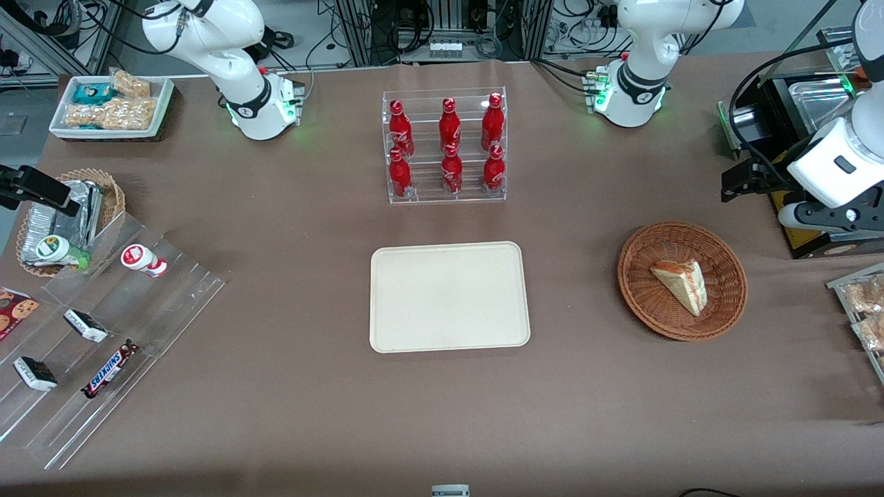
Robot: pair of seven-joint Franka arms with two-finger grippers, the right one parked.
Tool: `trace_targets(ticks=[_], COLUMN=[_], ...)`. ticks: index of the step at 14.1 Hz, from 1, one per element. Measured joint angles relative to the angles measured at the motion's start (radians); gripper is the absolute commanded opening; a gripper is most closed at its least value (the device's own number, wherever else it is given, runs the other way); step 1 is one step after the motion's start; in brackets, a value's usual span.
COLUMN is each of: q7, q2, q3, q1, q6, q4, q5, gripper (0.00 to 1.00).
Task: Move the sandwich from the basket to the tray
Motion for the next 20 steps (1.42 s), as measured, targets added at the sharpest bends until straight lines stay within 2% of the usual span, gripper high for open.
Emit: trace_targets(ticks=[8,14,18,20], q7=[-0.009,-0.051,-0.216,-0.383], q2=[0.04,0.07,0.071,0.072], q3=[0.022,0.026,0.024,0.023], q1=[0.033,0.082,0.081,0.081], q6=[0.011,0.309,0.532,0.636], q4=[-0.048,-0.315,-0.487,-0.559], q5=[0.014,0.018,0.045,0.047], gripper=[1.0,1.0,1.0,1.0])
